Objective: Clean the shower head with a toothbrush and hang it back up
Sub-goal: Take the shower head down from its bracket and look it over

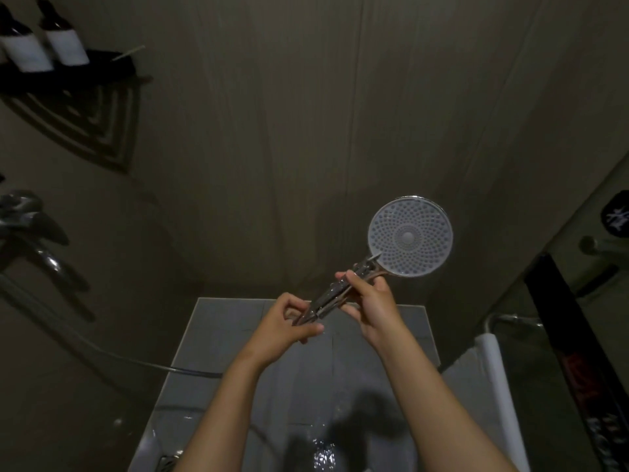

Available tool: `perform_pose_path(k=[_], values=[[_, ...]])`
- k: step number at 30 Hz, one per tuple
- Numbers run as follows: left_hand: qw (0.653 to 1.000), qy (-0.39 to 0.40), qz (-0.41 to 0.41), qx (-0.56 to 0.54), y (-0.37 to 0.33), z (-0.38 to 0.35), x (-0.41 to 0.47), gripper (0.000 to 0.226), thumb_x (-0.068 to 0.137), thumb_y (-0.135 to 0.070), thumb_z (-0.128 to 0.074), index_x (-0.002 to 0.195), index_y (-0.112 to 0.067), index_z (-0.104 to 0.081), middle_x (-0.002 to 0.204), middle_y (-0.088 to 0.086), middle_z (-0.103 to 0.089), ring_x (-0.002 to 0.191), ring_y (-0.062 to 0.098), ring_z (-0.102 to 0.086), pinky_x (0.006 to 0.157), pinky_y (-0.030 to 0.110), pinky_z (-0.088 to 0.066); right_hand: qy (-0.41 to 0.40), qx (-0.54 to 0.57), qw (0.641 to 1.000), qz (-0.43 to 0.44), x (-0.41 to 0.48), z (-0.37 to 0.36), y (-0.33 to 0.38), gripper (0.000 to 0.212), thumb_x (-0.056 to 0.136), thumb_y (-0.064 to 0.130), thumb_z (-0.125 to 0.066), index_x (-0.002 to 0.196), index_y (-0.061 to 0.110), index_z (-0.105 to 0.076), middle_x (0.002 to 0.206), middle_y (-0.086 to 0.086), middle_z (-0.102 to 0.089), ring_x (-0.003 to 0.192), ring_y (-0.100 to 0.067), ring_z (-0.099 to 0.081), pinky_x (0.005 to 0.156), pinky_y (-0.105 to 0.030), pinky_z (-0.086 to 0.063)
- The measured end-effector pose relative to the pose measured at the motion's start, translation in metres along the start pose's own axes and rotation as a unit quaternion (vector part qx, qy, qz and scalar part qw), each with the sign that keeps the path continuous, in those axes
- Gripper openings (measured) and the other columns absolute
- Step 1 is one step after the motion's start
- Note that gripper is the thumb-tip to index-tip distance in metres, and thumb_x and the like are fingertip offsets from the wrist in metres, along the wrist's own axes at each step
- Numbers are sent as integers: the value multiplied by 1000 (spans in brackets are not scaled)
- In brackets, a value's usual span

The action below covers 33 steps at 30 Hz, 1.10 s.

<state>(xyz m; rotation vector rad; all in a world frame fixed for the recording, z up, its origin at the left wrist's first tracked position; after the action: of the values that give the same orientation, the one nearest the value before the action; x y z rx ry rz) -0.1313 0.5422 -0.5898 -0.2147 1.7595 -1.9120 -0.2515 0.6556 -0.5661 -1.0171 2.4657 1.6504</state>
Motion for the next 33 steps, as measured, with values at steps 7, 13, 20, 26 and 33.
perform_pose_path(k=[7, 13, 20, 26, 33], values=[[1000, -2, -22, -6, 4, -2, -1, 15, 82, 2, -65, 78, -3, -52, 62, 3, -64, 45, 8, -54, 50, 23, -45, -18, 29, 999, -11, -4, 9, -7, 15, 92, 8, -55, 102, 14, -47, 92, -6, -68, 95, -21, -63, 84, -48, -50], [998, 32, -12, 51, 4, -9, -4, 27, 98, -17, -44, 78, -13, -62, 55, -3, -61, 55, 8, -53, 65, 25, -43, -27, 21, 999, 4, -7, 14, -3, 14, 92, 7, -55, 100, 14, -47, 90, -6, -68, 90, -20, -63, 70, -39, -53], [999, -6, -40, 29, 7, -7, -4, 18, 80, -17, -72, 95, -17, -62, 60, 0, -53, 56, 5, -50, 54, 19, -36, -30, 43, 999, 12, -12, 17, 0, 16, 92, 8, -56, 103, 16, -48, 93, -6, -69, 93, -19, -63, 75, -41, -53], [990, -57, -114, 58, 6, -6, -5, 23, 70, -2, -78, 82, -10, -60, 72, -2, -57, 63, -3, -50, 61, 11, -40, -32, 66, 997, 4, -15, 19, -1, 13, 93, 8, -54, 100, 17, -48, 94, -5, -68, 93, -18, -63, 80, -43, -53], [993, -51, -99, 43, 11, -7, -4, 11, 83, -7, -67, 88, 2, -62, 64, 7, -57, 49, -2, -44, 51, 11, -36, -37, 65, 997, -4, -14, 20, -4, 13, 93, 9, -54, 97, 19, -47, 93, -3, -68, 94, -17, -64, 68, -37, -52]])
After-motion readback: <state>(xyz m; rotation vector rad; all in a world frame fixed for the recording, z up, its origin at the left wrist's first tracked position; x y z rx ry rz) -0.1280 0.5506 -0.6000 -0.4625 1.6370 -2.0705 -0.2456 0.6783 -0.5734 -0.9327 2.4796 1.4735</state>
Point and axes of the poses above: each hand's wrist, its own x-axis towards the middle knuckle, its own z-axis out of the back of the hand, y = z × x, the point moved 1 cm from there along x, towards the middle knuckle
